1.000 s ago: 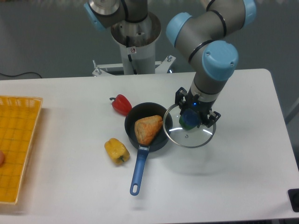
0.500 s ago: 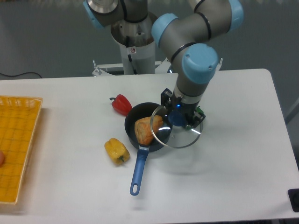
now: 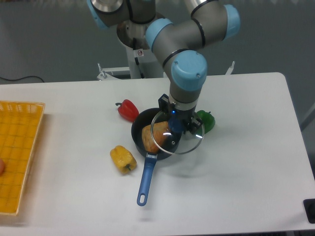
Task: Close the pot lid
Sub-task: 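Carry the glass lid over the black saucepan and lower it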
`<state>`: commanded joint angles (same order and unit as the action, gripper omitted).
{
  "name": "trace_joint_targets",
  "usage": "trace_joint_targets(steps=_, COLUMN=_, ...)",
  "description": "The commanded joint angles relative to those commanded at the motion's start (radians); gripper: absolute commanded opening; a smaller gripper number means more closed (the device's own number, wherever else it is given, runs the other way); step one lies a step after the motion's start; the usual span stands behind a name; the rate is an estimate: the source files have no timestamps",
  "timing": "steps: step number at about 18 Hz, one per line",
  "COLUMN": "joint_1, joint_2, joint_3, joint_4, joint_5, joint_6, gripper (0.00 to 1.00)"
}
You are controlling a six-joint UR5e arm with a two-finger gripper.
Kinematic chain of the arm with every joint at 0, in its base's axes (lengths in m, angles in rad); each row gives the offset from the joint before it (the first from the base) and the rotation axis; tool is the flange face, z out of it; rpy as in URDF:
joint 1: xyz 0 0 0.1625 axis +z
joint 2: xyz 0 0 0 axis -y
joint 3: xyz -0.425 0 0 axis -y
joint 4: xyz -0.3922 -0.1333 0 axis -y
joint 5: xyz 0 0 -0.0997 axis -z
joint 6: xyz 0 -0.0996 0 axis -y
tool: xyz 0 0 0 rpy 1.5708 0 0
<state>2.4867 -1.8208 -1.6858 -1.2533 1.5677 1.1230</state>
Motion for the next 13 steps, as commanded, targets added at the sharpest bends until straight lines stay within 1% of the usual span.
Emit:
trace_joint_targets(steps=3, joint_1=-0.011, joint_2=0.003, joint_3=-0.003, joint_4=-0.002, joint_5=0.0, joint_6=-0.014, gripper=0.46)
trace_joint_targets(steps=5, joint_1=-0.041, joint_2=0.0, joint_3=-0.005, joint_4=0.0, joint_5=0.0, joint_6=-0.048, gripper=0.46)
trace_joint_targets(steps=7, joint_1=-0.054, joint_2=-0.002, joint_3=-0.011, joint_4=0.0, joint_5=0.002, joint_6=-0.055, gripper=0.46)
trace_joint_targets(steps=9, joint_1=-0.069, joint_2=0.002, joint_3=-0.024, joint_4=0.002, joint_5=0.0, joint_6=-0.058, gripper=0.46)
trace_joint_targets(steps=13, joint_1=-0.072, joint_2=0.014, joint_3=-0.061, joint_4=0.003, joint_5=0.014, joint_6=-0.057, gripper=0.46)
